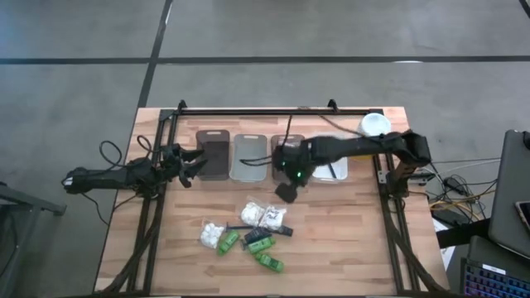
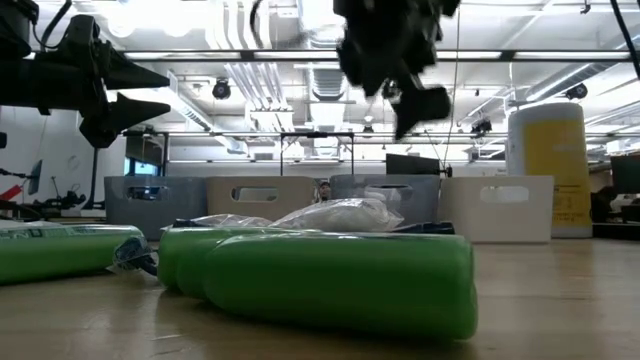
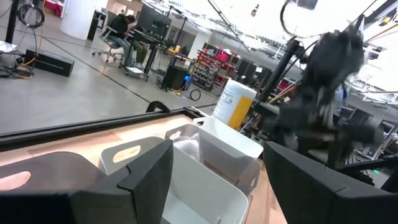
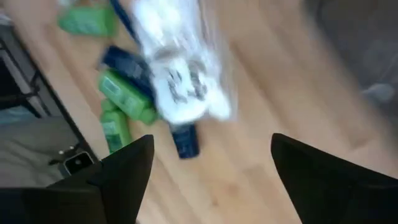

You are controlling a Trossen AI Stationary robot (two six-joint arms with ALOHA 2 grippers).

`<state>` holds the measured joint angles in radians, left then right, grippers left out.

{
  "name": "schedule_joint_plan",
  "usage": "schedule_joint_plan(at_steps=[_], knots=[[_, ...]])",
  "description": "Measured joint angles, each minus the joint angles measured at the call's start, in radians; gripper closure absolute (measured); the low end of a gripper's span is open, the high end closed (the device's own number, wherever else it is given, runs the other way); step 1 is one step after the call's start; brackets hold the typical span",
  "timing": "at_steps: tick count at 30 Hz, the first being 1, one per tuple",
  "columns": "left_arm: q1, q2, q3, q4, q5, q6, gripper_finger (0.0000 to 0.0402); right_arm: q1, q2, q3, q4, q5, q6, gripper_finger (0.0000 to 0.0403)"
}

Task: Pick & Place Travel size toiletries
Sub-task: Put the white cotton pack into the right black bin

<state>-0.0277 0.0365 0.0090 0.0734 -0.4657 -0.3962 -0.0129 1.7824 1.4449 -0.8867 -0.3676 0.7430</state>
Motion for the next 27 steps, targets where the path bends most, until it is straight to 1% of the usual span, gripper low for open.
schedule_joint_plan(at_steps=[2,7,12,14,16,17,20,22,27], knots=[[0.0,0.0,0.0,0.0,0.0,0.0,0.0147,0.036,0.011,-0.045,0.051,0.006,0.106,0.0095],[0.0,0.003,0.0,0.0,0.0,0.0,0.0147,0.107,0.007,-0.19,0.269,0.045,0.429,0.0111],[0.0,0.003,0.0,0.035,-0.007,0.0,0.0147,0.161,0.008,-0.315,0.531,0.187,0.705,0.0121],[0.0,0.003,0.0,0.035,-0.006,0.0,0.0147,0.175,0.008,-0.354,0.588,0.237,0.783,0.0122],[0.0,0.003,0.002,0.038,-0.005,-0.02,0.0147,0.184,0.008,-0.385,0.647,0.263,0.842,0.0121],[0.0,0.003,0.004,0.036,0.002,-0.063,0.0147,0.187,0.006,-0.399,0.665,0.27,0.865,0.0119],[-0.001,0.003,0.016,0.043,0.024,-0.274,0.0147,0.199,0.006,-0.438,0.692,0.298,0.918,0.011],[-0.001,0.003,0.016,0.047,0.024,-0.378,0.0147,0.203,0.007,-0.448,0.709,0.304,0.931,0.0103],[0.0,0.005,0.016,0.046,0.003,-0.393,0.0147,0.207,0.007,-0.436,0.71,0.313,0.912,0.0085]])
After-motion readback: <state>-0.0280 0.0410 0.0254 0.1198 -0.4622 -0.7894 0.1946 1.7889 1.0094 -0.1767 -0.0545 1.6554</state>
